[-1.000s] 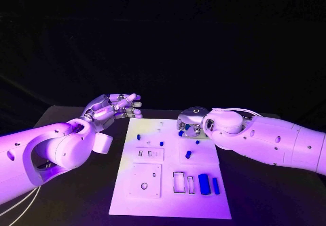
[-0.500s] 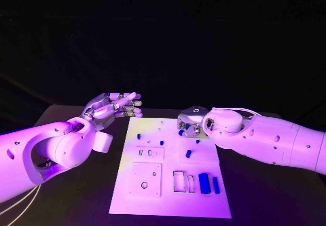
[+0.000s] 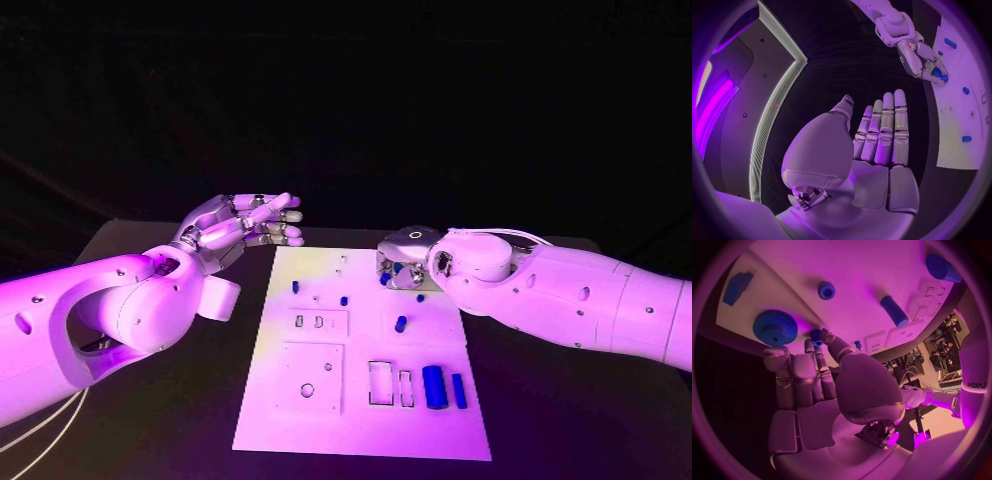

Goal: Assemble the parts on the task board

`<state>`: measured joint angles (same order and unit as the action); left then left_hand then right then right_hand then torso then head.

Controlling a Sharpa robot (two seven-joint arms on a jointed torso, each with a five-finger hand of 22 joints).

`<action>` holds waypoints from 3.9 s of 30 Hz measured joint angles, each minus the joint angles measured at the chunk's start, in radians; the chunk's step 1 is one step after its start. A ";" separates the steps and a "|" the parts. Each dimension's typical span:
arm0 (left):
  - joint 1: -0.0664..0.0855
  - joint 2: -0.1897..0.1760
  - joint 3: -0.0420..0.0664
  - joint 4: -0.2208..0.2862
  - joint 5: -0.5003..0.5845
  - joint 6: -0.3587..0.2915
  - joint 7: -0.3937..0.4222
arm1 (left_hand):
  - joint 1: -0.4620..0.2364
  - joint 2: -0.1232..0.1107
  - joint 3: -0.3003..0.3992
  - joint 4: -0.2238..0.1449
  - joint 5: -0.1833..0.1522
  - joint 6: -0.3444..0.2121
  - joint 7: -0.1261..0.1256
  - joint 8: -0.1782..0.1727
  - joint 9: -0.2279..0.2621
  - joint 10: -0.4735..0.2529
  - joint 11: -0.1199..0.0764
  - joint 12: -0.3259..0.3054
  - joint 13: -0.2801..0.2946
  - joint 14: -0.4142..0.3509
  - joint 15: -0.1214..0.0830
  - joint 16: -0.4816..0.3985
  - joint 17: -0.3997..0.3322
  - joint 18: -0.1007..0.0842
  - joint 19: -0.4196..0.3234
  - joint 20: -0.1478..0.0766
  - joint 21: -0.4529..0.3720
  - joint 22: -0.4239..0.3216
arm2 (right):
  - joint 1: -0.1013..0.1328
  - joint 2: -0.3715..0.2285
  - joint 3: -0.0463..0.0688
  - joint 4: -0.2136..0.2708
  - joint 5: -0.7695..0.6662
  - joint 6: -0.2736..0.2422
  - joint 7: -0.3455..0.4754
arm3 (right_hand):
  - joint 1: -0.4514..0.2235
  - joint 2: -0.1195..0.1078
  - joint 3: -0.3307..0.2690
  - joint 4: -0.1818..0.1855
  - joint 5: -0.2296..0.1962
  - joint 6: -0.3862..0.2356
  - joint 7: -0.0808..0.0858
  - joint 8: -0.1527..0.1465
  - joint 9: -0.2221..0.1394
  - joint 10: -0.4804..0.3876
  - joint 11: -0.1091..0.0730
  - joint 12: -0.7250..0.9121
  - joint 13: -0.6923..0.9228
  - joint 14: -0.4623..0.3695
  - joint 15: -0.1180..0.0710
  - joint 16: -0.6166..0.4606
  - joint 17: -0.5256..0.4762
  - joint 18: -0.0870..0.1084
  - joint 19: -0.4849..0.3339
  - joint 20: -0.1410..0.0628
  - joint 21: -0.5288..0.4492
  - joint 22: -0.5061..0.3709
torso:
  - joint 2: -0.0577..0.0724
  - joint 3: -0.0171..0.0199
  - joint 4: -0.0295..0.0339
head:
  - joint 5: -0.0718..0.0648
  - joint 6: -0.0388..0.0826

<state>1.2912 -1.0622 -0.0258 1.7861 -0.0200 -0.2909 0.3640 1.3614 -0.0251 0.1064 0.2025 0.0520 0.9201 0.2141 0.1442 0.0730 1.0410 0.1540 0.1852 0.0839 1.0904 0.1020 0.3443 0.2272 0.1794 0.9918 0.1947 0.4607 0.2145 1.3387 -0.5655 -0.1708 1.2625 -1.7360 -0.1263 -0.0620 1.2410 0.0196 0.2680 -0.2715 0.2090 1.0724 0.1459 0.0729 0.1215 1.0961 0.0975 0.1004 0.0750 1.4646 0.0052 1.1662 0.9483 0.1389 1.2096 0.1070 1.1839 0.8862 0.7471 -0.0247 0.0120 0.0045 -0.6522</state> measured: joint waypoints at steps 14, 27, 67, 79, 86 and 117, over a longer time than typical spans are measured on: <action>0.000 0.000 0.000 -0.001 0.000 0.000 -0.003 | 0.000 0.000 0.000 0.000 0.000 -0.004 0.004 0.000 0.000 0.000 0.000 -0.005 0.000 0.000 0.000 0.000 0.001 0.000 0.000 0.000 0.000 -0.001 | -0.003 0.000 0.001 -0.003 0.000 0.006 0.000 | 0.009 0.016 0.046 -0.004 -0.003 0.013 -0.001 -0.001 0.005 0.007 -0.007 0.016 -0.004 0.000 0.000 0.021 0.012 0.000 0.005 -0.004 0.017 0.022 | 0.000 0.0012 -0.0011 | 0.002 -0.009; 0.001 0.001 0.000 -0.002 0.000 0.000 -0.006 | 0.000 0.000 0.000 0.000 0.000 -0.004 0.004 0.000 -0.001 -0.004 0.004 -0.005 -0.001 -0.004 0.004 0.000 0.002 0.000 -0.004 0.004 0.000 -0.001 | -0.005 -0.002 0.000 0.001 0.001 -0.015 0.001 | 0.007 0.038 0.122 0.000 -0.041 0.050 -0.008 0.007 0.017 0.049 -0.013 0.029 -0.004 0.004 -0.004 0.046 0.033 -0.011 0.014 -0.007 0.041 0.065 | 0.000 0.0007 -0.0012 | -0.001 -0.008; 0.005 0.007 0.000 -0.017 0.032 0.000 -0.013 | 0.000 0.000 0.000 0.000 0.000 -0.004 0.003 -0.004 -0.001 -0.004 0.004 -0.009 -0.002 -0.003 0.003 -0.004 0.002 0.000 -0.004 0.004 0.000 -0.002 | 0.004 0.139 0.014 -0.103 0.032 -0.246 -0.043 | -0.026 0.021 0.134 0.032 -0.050 0.050 -0.011 0.005 0.018 0.065 -0.025 0.025 -0.006 0.004 -0.004 0.060 0.047 -0.009 0.021 -0.007 0.046 0.083 | 0.018 -0.0111 0.0240 | 0.004 0.016; 0.011 0.007 0.000 -0.016 0.035 0.000 -0.013 | 0.004 0.004 -0.003 -0.003 0.000 -0.004 0.003 -0.004 -0.001 -0.004 0.004 -0.009 -0.001 -0.003 0.003 -0.004 0.003 0.000 -0.004 0.004 0.000 -0.002 | 0.002 0.140 0.014 -0.112 0.036 -0.238 -0.042 | -0.030 0.016 0.134 0.032 -0.050 0.048 -0.010 -0.001 0.033 0.065 -0.025 0.025 -0.006 0.004 -0.004 0.060 0.046 -0.009 0.021 -0.007 0.046 0.083 | 0.024 -0.0127 0.0258 | 0.009 0.009; 0.013 0.007 0.000 -0.015 0.036 0.000 -0.013 | 0.004 0.004 -0.003 -0.003 0.000 -0.004 0.003 -0.004 -0.001 -0.004 0.004 -0.009 -0.001 -0.003 0.003 -0.004 0.003 0.000 -0.004 0.004 0.000 -0.003 | 0.002 0.143 0.014 -0.125 0.036 -0.229 -0.043 | -0.033 0.014 0.134 0.032 -0.050 0.045 -0.010 0.004 0.037 0.065 -0.025 0.025 -0.006 0.004 -0.004 0.060 0.044 -0.008 0.021 -0.007 0.046 0.083 | 0.025 -0.0128 0.0262 | 0.007 0.007; 0.021 0.006 0.000 -0.008 0.037 0.001 -0.015 | 0.004 0.004 -0.003 -0.003 0.000 -0.004 0.003 -0.004 -0.001 -0.004 0.004 -0.009 -0.002 -0.003 0.003 -0.004 0.004 0.000 -0.004 0.004 0.000 -0.002 | -0.004 0.170 0.014 -0.161 0.036 -0.213 -0.046 | -0.048 -0.002 0.149 0.053 -0.051 0.022 -0.001 -0.006 0.037 0.020 -0.006 -0.008 -0.011 0.004 -0.004 0.048 0.013 -0.008 0.012 0.002 0.032 0.056 | 0.030 -0.0149 0.0267 | 0.009 -0.004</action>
<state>1.3126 -1.0563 -0.0259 1.7779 0.0167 -0.2903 0.3489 1.3655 -0.0211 0.1037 0.1997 0.0520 0.9163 0.2175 0.1406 0.0718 1.0375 0.1576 0.1763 0.0818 1.0870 0.1054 0.3404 0.2308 0.1794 0.9883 0.1982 0.4608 0.2122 1.3348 -0.3952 -0.1570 1.1016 -1.6999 -0.3389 -0.1075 1.1927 0.0177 0.4169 -0.2186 0.1581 1.0942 0.1454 0.0670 0.1588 1.1158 0.0915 0.0928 0.0642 1.4683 0.0015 1.2144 0.9614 0.1308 1.2215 0.1094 1.2164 0.9420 0.7775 -0.0396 0.0387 0.0139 -0.6564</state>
